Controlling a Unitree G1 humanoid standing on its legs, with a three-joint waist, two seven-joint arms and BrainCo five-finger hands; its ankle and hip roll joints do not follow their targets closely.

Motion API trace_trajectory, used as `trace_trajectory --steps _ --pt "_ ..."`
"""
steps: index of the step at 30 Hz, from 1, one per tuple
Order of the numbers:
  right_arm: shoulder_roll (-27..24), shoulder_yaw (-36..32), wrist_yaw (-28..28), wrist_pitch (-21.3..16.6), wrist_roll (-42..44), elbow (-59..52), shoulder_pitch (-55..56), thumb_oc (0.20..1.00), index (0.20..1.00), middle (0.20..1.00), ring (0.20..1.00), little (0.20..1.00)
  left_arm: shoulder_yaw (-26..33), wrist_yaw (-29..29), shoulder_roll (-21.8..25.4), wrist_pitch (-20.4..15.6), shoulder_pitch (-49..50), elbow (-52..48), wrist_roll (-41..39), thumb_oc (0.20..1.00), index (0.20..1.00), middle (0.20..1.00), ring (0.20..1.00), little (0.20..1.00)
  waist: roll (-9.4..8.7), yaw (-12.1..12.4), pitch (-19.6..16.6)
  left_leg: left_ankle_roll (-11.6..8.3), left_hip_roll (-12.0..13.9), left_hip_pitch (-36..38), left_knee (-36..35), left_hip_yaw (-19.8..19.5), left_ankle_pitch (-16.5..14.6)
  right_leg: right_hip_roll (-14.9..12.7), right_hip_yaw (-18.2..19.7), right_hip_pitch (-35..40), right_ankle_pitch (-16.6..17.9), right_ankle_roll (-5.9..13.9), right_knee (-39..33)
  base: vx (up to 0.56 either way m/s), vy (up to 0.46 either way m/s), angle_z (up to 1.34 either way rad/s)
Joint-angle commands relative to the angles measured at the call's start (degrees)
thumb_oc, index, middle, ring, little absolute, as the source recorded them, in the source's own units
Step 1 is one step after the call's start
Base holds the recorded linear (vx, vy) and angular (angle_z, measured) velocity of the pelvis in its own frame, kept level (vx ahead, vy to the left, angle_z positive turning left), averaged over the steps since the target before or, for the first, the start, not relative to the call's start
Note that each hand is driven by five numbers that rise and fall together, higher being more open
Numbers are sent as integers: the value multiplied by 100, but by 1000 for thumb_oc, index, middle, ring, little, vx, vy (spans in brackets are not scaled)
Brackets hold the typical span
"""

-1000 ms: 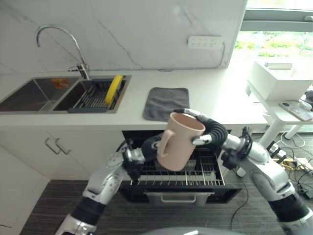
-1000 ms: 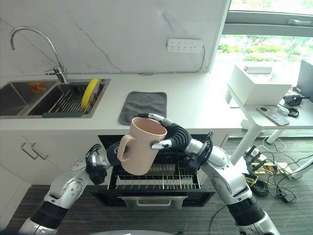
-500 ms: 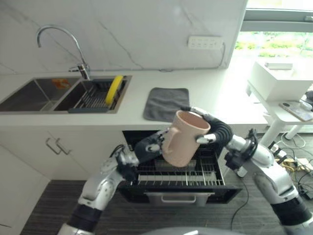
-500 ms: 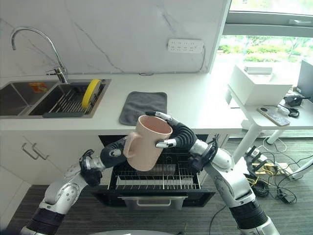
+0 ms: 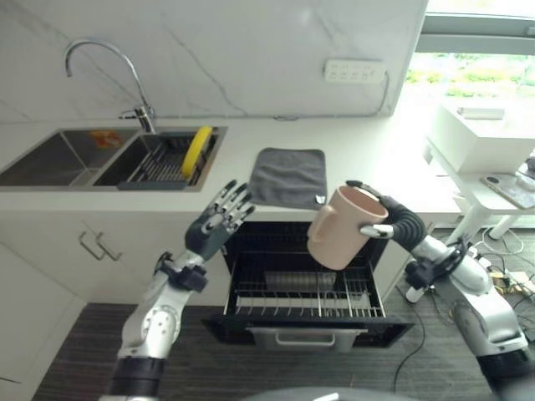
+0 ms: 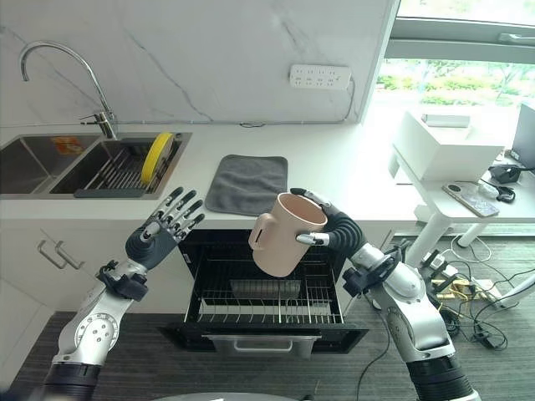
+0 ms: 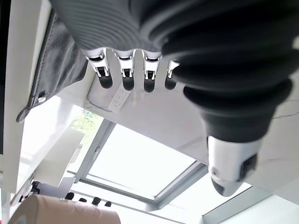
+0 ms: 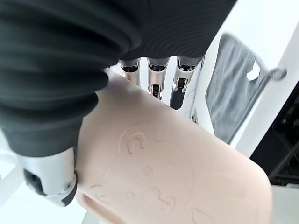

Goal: Place the dishes in the dishwasher.

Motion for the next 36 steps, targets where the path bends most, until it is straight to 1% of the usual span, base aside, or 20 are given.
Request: trace_trajectory --steps 1,2,3,5,7,8,10,12,13,16,17,18,20,23,25,29,30,31,33,36 --pt "172 -384 -150 -382 -10 -198 -353 200 200 200 200 200 160 134 218 -385 -310 -187 221 1000 1000 1000 1000 1000 -83 42 148 51 -24 281 39 -285 -282 96 131 533 -611 15 167 68 8 1" --pt "124 -448 -186 -407 -2 -246 -323 200 200 200 200 200 147 201 238 -450 -284 -272 372 1000 1000 1000 1000 1000 -72 57 244 48 -32 278 93 -333 -221 156 211 426 -762 -27 495 37 1 0" --pt "89 -485 -213 -426 12 -267 -316 200 200 200 200 200 136 236 255 -472 -292 -321 479 1000 1000 1000 1000 1000 -75 64 311 44 -28 203 247 -356 -249 182 232 349 -868 -53 704 -34 -22 0" --pt "-32 -562 -357 -670 12 -201 -399 200 200 200 200 200 54 299 386 -696 -384 -391 695 1000 1000 1000 1000 1000 -120 83 683 -22 26 -423 1204 -506 -483 151 240 -169 -1130 -132 1465 -215 -44 3" --pt "-139 -553 -553 -923 -23 -11 -653 200 200 200 200 200 -80 479 524 -952 -612 -380 940 1000 1000 1000 1000 1000 -131 108 1005 -58 89 -978 1769 -555 -646 72 200 -615 -1290 -188 1886 -330 -12 11" --pt "-168 -568 -615 -964 -15 51 -749 200 200 200 200 200 -122 556 564 -1008 -678 -378 1088 1000 1000 1000 1000 1000 -127 116 1079 -51 98 -1135 1902 -570 -687 57 199 -748 -1333 -206 1994 -294 32 14" --pt "-226 -568 -810 -1030 8 121 -933 200 200 200 200 200 -280 863 736 -1224 -790 -447 1773 1000 1000 1000 1000 1000 -79 137 1283 -62 111 -1506 2242 -630 -734 14 218 -1105 -1417 -240 2340 -221 51 5" --pt "-259 -566 -899 -1030 55 135 -996 200 200 200 200 200 -352 1088 857 -1142 -786 -506 2184 1000 1000 1000 1000 1000 -63 135 1371 -46 134 -1730 2517 -661 -802 -10 271 -1333 -1480 -279 2607 -112 40 -13" --pt "-266 -530 -981 -1049 83 144 -995 200 200 200 200 200 -407 1307 931 -1057 -755 -493 2455 1000 1000 1000 1000 1000 -49 140 1406 -26 139 -1812 2624 -682 -833 -24 284 -1439 -1519 -295 2742 -61 26 -9" --pt "-280 -474 -1074 -1102 89 188 -938 200 200 200 200 200 -518 1435 1082 -865 -694 -356 2902 1000 1000 1000 1000 1000 -35 134 1500 -20 176 -1925 2810 -699 -888 -54 283 -1548 -1570 -293 2920 -12 14 -5" --pt "-263 -433 -1150 -1065 91 194 -886 200 200 200 200 200 -607 1647 1155 -824 -620 -294 3385 1000 1000 1000 1000 1000 -16 125 1528 -14 193 -1908 2823 -705 -893 -52 289 -1535 -1578 -289 2933 46 16 -2" --pt "-269 -425 -1176 -1040 126 205 -868 200 200 200 200 200 -644 1735 1214 -833 -595 -244 3607 1000 1000 1000 1000 1000 -7 120 1542 -12 201 -1892 2819 -703 -889 -51 292 -1518 -1580 -286 2930 68 14 -1" --pt "-317 -429 -1194 -982 250 229 -804 200 200 200 200 200 -683 1778 1394 -702 -520 -226 3873 1000 1000 1000 1000 1000 9 112 1555 -12 219 -1850 2823 -689 -886 -48 298 -1473 -1589 -277 2924 62 5 -2" --pt "-326 -411 -1258 -978 202 300 -691 200 200 200 200 200 -689 1772 1566 -613 -374 -262 4093 1000 1000 1000 1000 1000 40 108 1594 -8 245 -1786 2844 -667 -884 -50 298 -1400 -1594 -265 2924 94 4 2" --pt "-323 -394 -1339 -1047 127 322 -642 200 200 200 200 200 -663 1888 1525 -637 -254 -399 3977 1000 1000 1000 1000 1000 39 126 1678 17 306 -1881 3154 -637 -1005 -92 289 -1451 -1699 -286 3210 39 -8 6" --pt "-424 -426 -1510 -1031 55 257 -719 200 200 200 200 200 -740 2054 1616 -812 -280 -458 4293 1000 1000 1000 1000 1000 -3 153 1794 162 348 -2296 3957 -676 -1401 -231 281 -1847 -1964 -336 4060 -37 -22 8" --pt "-432 -430 -1521 -1027 54 248 -720 200 200 200 200 200 -744 2062 1626 -812 -287 -464 4297 1000 1000 1000 1000 1000 -7 152 1793 170 353 -2343 4029 -677 -1436 -246 279 -1894 -1996 -339 4140 -37 -23 12" --pt "-490 -438 -1608 -1036 71 222 -728 200 200 200 200 200 -764 2074 1702 -837 -318 -478 4289 1000 1000 1000 1000 1000 -25 155 1830 228 392 -2513 4327 -687 -1588 -314 255 -2073 -2128 -365 4477 -39 -20 17" --pt "-503 -450 -1700 -1067 66 297 -838 200 200 200 200 200 -857 2119 1757 -866 -445 -467 4390 1000 1000 1000 1000 1000 -44 159 1907 267 413 -2834 4813 -807 -1765 -422 276 -2425 -2279 -379 5019 -66 -10 12" --pt "-488 -383 -1853 -1052 146 428 -986 200 200 200 200 200 -1042 2134 1808 -756 -619 -454 4442 1000 1000 1000 1000 1000 -68 172 1940 318 371 -3061 5130 -945 -1914 -508 349 -2726 -2412 -350 5417 -23 20 11"
